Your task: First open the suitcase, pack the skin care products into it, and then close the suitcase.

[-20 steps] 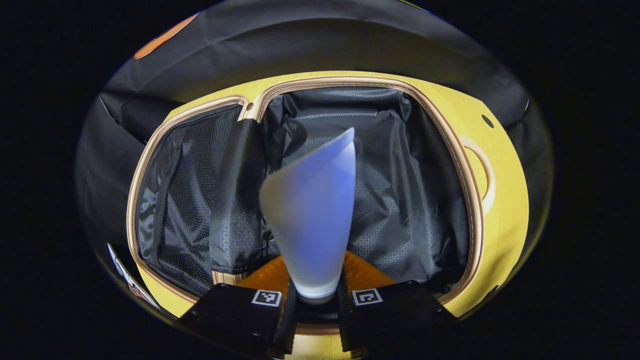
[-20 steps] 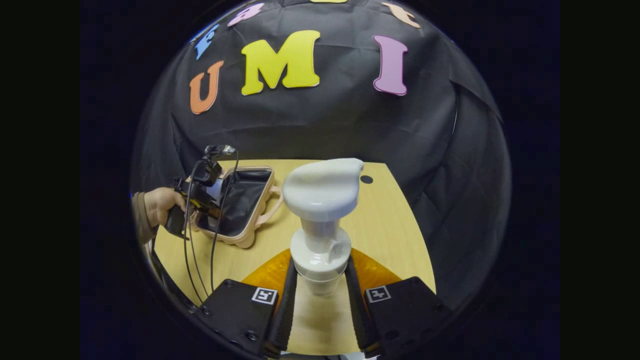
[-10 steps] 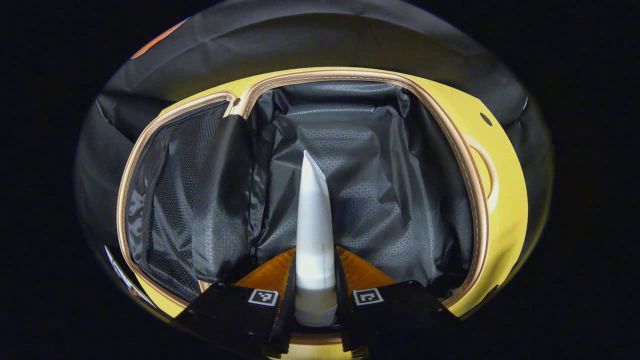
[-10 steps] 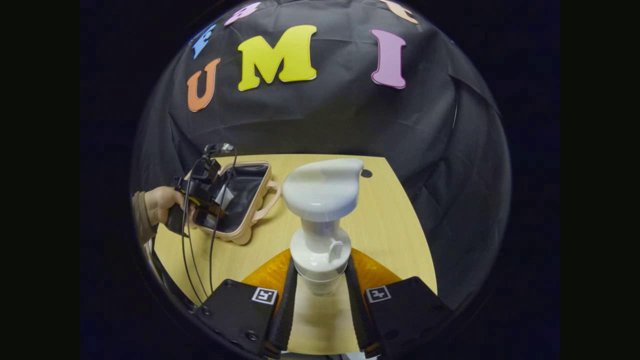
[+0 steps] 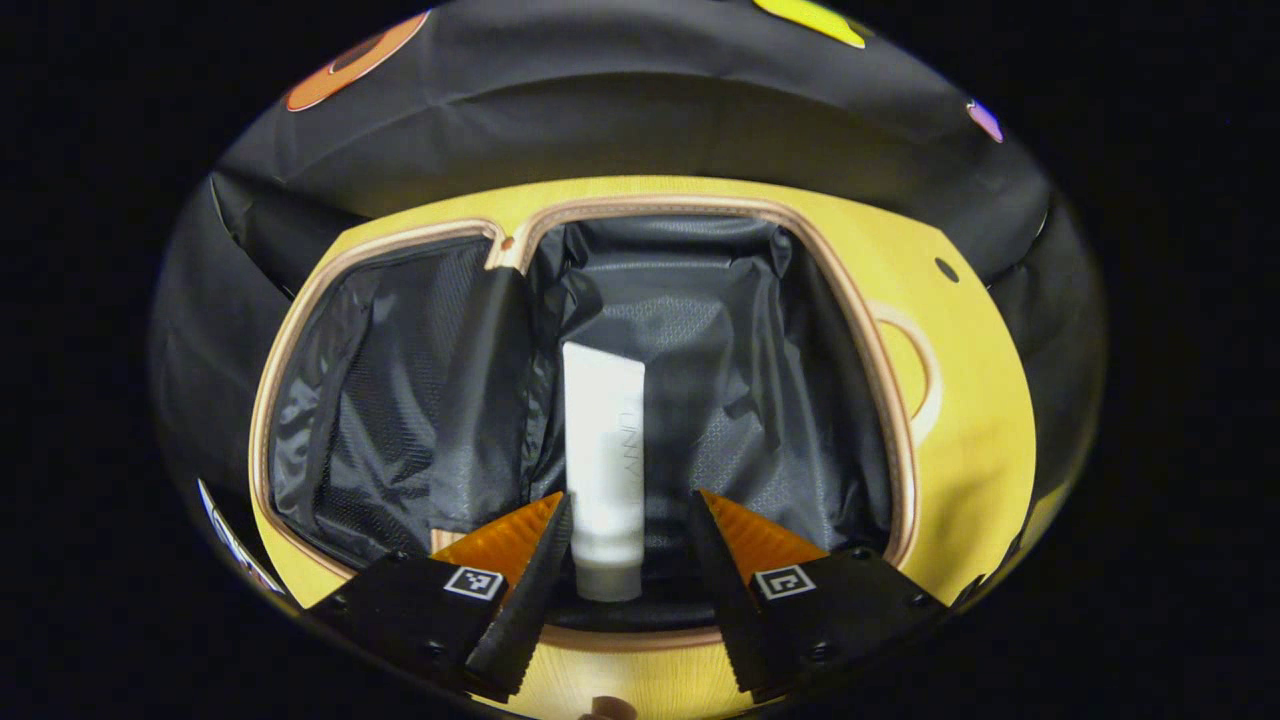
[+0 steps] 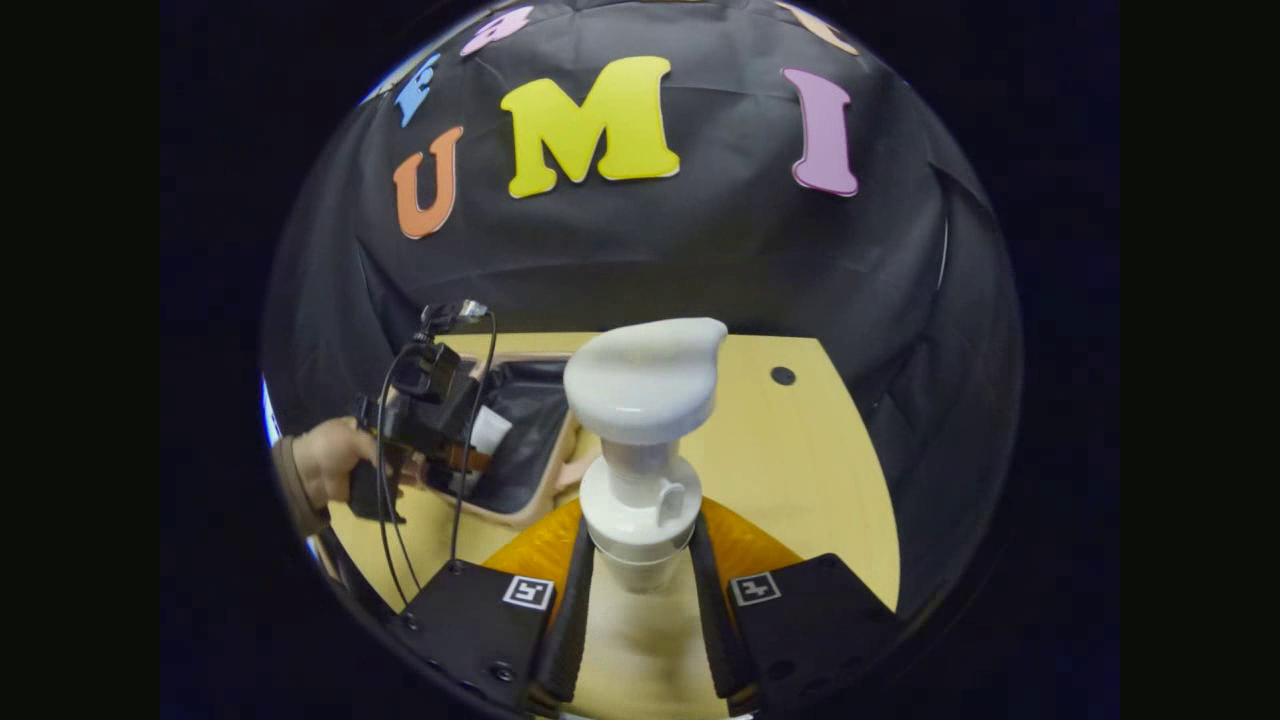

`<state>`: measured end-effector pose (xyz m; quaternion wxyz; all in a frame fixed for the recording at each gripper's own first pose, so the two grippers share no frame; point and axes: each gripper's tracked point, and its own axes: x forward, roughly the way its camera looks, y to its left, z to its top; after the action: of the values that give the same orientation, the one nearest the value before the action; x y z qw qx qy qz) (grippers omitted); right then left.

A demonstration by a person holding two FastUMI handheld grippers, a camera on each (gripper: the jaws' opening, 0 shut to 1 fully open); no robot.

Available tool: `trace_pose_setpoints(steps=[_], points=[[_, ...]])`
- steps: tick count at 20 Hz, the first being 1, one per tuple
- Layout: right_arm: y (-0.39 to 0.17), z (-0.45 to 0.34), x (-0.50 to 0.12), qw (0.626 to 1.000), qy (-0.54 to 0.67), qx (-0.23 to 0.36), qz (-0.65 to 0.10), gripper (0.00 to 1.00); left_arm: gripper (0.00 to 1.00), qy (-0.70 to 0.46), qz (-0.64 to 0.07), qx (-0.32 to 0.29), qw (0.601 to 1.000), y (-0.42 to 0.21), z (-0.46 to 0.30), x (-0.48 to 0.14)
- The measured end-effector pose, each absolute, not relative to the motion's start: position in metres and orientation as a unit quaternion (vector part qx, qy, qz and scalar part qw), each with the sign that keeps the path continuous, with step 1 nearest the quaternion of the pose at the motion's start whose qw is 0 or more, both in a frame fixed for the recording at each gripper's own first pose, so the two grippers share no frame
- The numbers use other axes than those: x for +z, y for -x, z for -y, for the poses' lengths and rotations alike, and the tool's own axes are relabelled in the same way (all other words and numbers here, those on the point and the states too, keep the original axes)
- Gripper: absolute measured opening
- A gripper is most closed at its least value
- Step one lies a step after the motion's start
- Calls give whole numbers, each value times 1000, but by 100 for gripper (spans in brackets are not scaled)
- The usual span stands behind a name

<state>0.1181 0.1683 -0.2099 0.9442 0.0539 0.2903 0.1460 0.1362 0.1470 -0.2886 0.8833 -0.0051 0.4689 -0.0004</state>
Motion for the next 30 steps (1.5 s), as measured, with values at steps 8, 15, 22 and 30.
trace_pose_setpoints(steps=[8,15,22,30], points=[[-165,-302,-214,926,-32,222,-304,47,96,-6,-333,-32,943,-100,-162,-201],[-177,-363,-271,900,-18,208,-382,47,97,-32,-168,14,985,-62,-223,-128],[-182,-383,-306,878,-14,174,-446,47,96,-13,-2,-36,999,-35,-225,-38],[-217,-394,-326,865,-59,105,-487,47,96,-38,63,-4,997,-6,-258,10]])
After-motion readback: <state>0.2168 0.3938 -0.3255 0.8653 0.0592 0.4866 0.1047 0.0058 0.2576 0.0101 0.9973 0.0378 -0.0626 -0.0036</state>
